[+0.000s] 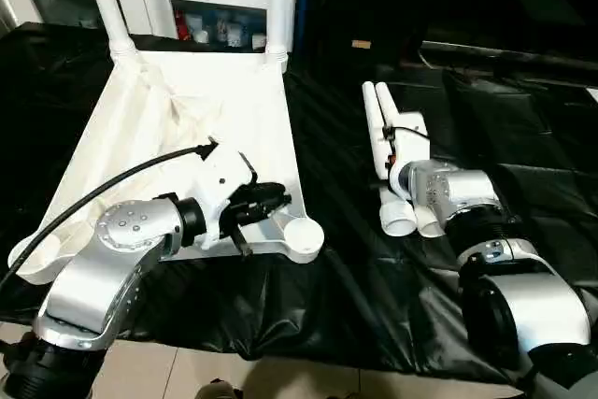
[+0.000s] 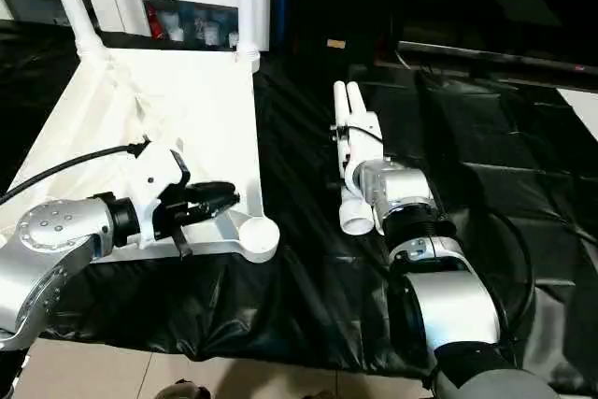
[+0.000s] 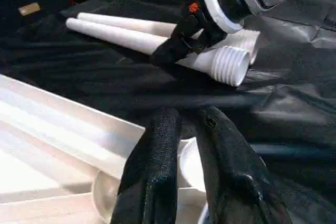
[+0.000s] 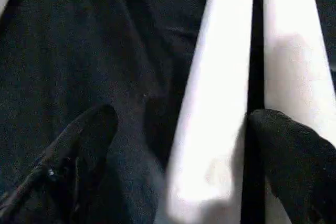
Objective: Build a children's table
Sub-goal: Pick table leg
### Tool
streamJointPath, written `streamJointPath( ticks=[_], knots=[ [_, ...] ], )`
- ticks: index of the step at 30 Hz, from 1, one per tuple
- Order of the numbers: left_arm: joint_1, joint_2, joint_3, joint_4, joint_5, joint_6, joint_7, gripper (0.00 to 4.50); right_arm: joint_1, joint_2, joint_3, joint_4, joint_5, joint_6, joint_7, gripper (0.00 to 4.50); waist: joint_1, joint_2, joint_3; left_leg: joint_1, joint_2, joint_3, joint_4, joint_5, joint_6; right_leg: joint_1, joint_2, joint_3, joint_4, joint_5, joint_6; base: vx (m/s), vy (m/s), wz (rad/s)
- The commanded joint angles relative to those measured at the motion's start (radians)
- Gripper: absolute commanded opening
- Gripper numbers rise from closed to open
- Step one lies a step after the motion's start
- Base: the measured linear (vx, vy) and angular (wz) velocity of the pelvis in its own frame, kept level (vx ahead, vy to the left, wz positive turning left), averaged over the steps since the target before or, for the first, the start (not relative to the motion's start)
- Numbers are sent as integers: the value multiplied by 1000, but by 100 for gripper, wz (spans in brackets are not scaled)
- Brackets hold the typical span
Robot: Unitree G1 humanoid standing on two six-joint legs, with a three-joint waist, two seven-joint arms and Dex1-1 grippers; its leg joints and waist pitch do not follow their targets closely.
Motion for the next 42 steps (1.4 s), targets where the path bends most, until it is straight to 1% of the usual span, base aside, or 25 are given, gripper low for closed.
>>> streamJointPath(
  ticks=[1, 2, 4, 6, 10, 11, 15, 16, 19, 21, 22, 24, 25, 28, 29, 30, 31, 32, 34, 35, 38, 39, 40, 41, 42],
  knots=[
    [1, 12, -10, -35, -10, 20, -12, 86, -28, -9, -14, 23, 1, 6, -23, 447, 1, 5, -76, 16, 36, -10, -64, -223, -62, 47, -85, 55, -74, -256, -148, 0, 0, 0],
    [1, 19, -10, -45, -20, 34, -20, 86, -33, -9, -15, 33, 1, 3, -26, 447, 1, 5, -74, 16, 36, -10, -64, -230, -64, 45, -84, 55, -76, -271, -140, 0, 0, 0],
    [2, 28, -7, -61, -37, 57, -25, 113, -42, -10, -18, 55, 5, -4, -27, 450, -1, 6, -74, 16, 36, -11, -64, -239, -67, 44, -83, 55, -76, -284, -133, 0, 0, 0],
    [2, 37, -9, -71, -44, 70, -30, 120, -47, -10, -17, 74, 4, 0, -26, 450, 0, 5, -75, 15, 35, -10, -64, -231, -66, 44, -82, 56, -75, -268, -134, 0, 0, 0],
    [5, 48, -20, -81, -39, 74, -39, 163, -47, -8, -14, 115, 3, 17, -11, 450, 0, 6, -77, 13, 34, -9, -62, -209, -62, 46, -80, 56, -71, -229, -141, 0, 0, 0],
    [3, 49, -21, -82, -39, 76, -38, 168, -50, -8, -13, 129, 3, 21, -11, 422, 1, 6, -79, 14, 35, -8, -61, -202, -61, 45, -81, 56, -70, -219, -144, 0, 0, 0],
    [-9, 54, -24, -89, -47, 92, -34, 194, -59, -9, -21, 170, 9, 19, -19, 412, 1, 4, -79, 12, 35, -9, -62, -201, -64, 48, -81, 55, -67, -207, -147, 0, 0, 0],
    [-9, 55, -24, -89, -47, 92, -34, 206, -59, -9, -22, 171, 9, 19, -19, 378, 1, 4, -79, 12, 35, -9, -62, -201, -64, 48, -81, 55, -67, -207, -147, 0, 0, 0],
    [-10, 62, -26, -93, -50, 95, -36, 224, -63, -10, -26, 188, 12, 14, -20, 370, 0, 1, -78, 13, 34, -9, -62, -215, -65, 46, -81, 55, -70, -231, -143, 0, 0, 0],
    [-11, 70, -29, -95, -53, 100, -44, 241, -67, -11, -30, 202, 15, 13, -18, 333, -1, -1, -77, 13, 35, -8, -62, -217, -65, 45, -81, 55, -72, -245, -139, 0, 0, 0],
    [-12, 78, -31, -95, -56, 105, -53, 249, -69, -13, -32, 211, 17, 14, -15, 326, -1, -4, -78, 14, 35, -8, -61, -215, -65, 45, -82, 55, -71, -246, -137, 0, 0, 0],
    [-13, 84, -32, -95, -59, 108, -59, 259, -72, -14, -33, 219, 18, 14, -13, 321, -1, -1, -77, 14, 35, -8, -61, -215, -66, 44, -81, 55, -71, -247, -136, 0, 0, 0],
    [-17, 90, -34, -91, -60, 110, -67, 276, -75, -15, -35, 227, 19, 15, -10, 302, -2, -5, -77, 14, 35, -8, -62, -216, -67, 44, -80, 55, -71, -248, -135, 0, 0, 0],
    [-29, 94, -35, -77, -59, 108, -74, 286, -79, -18, -37, 238, 18, 10, -6, 282, -3, -5, -79, 14, 35, -9, -62, -219, -72, 44, -80, 54, -70, -249, -129, 0, 0, 0],
    [-39, 91, -35, -63, -57, 101, -72, 294, -82, -20, -43, 245, 18, 2, -6, 275, -4, -9, -79, 14, 36, -9, -62, -220, -72, 44, -80, 54, -70, -248, -128, 0, 0, 0],
    [-39, 91, -35, -63, -57, 101, -72, 306, -82, -20, -43, 245, 18, 2, -6, 266, -3, -8, -80, 17, 35, -8, -62, -226, -75, 42, -79, 54, -70, -250, -127, 0, 0, 0],
    [-46, 84, -32, -52, -54, 96, -64, 322, -84, -22, -48, 248, 21, -5, -8, 246, -4, -10, -80, 16, 36, -9, -62, -229, -77, 43, -79, 54, -70, -247, -128, 0, 0, 0],
    [-55, 66, -23, -34, -51, 95, -42, 322, -88, -24, -61, 247, 29, -26, -13, 246, -4, -7, -80, 16, 35, -9, -61, -233, -79, 43, -79, 54, -70, -248, -127, 0, 0, 0],
    [-57, 61, -21, -30, -50, 95, -35, 329, -88, -25, -64, 246, 31, -33, -14, 230, -5, -9, -80, 16, 36, -9, -61, -241, -82, 42, -80, 54, -71, -254, -126, 0, 0, 0],
    [-65, 42, -13, -11, -46, 93, -13, 346, -91, -28, -77, 243, 41, -47, -16, 210, -6, -12, -81, 13, 35, -9, -60, -232, -80, 45, -80, 54, -71, -253, -125, 0, 0, 0],
    [-73, 24, -7, 5, -43, 93, 7, 362, -93, -30, -89, 241, 52, -58, -12, 195, -4, -13, -83, 12, 34, -8, -59, -219, -73, 46, -80, 54, -70, -241, -125, 0, 0, 0],
    [-87, -20, 8, 41, -48, 94, 44, 378, -94, -31, -113, 232, 83, -63, 30, 187, -4, -12, -84, 12, 34, -8, -58, -212, -69, 47, -79, 54, -69, -228, -128, 0, 0, 0],
    [-88, -22, 8, 42, -48, 95, 46, 378, -94, -31, -115, 231, 84, -64, 33, 187, -3, -12, -84, 12, 33, -8, -58, -212, -68, 47, -78, 54, -68, -222, -130, 0, 0, 0],
    [-94, -38, 12, 53, -48, 101, 63, 397, -93, -30, -125, 225, 98, -68, 55, 184, -1, -11, -86, 14, 35, -7, -57, -210, -62, 47, -79, 54, -68, -207, -134, 0, 0, 0],
    [-127, -100, 29, 100, -52, 103, 116, 404, -86, -32, -149, 199, 138, -62, 127, 184, -1, -9, -85, 9, 34, -9, -58, -206, -58, 52, -79, 53, -67, -195, -139, 0, 0, 0]
  ],
)
